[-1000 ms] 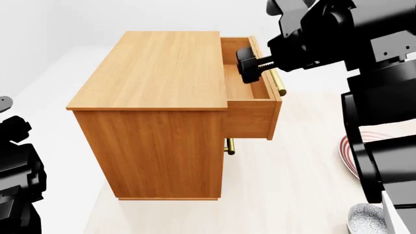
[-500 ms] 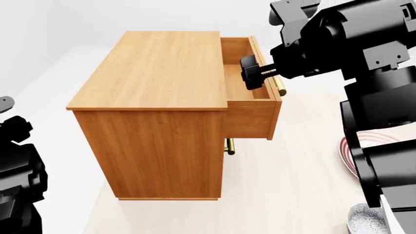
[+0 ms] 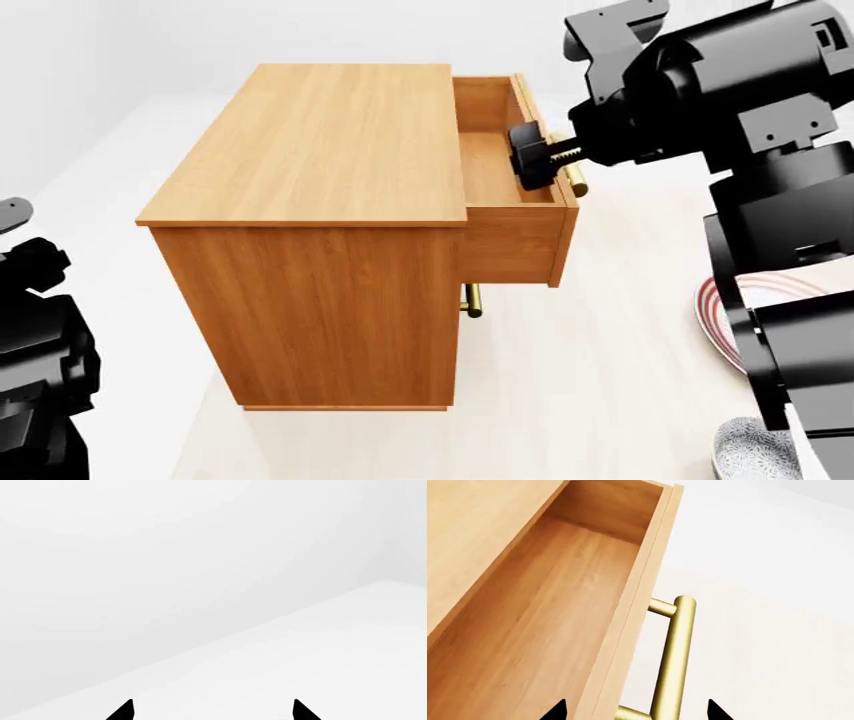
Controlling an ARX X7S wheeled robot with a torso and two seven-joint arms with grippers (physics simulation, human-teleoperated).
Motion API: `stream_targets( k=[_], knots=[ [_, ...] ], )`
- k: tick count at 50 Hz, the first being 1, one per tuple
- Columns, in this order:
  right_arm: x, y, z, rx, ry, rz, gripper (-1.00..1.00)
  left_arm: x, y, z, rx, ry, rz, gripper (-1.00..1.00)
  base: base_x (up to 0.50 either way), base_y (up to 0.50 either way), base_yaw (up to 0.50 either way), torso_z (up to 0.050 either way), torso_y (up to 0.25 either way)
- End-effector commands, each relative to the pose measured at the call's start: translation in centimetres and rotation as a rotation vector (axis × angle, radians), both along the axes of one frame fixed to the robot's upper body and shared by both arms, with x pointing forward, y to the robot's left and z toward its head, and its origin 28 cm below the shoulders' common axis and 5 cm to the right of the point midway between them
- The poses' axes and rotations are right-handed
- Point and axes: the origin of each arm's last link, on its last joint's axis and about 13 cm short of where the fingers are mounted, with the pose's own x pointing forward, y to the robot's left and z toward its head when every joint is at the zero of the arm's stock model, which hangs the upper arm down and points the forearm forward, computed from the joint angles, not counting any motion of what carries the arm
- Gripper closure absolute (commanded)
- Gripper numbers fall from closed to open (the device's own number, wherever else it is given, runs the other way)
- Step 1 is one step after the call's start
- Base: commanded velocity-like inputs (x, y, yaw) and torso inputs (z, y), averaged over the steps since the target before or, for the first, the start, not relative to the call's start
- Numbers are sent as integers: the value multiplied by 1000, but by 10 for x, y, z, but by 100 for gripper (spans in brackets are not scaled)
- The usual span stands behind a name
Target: Open the top drawer of the cabinet and put the bowl in it.
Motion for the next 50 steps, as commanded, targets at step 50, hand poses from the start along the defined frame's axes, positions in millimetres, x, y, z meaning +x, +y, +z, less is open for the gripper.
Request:
stream_targets(
  k=[50],
  knots=[
    [-2,-42,0,-125,-19,-150,-100,2,-2,1,-2,-4,-6,-100,0,0,0,0,0]
  ],
)
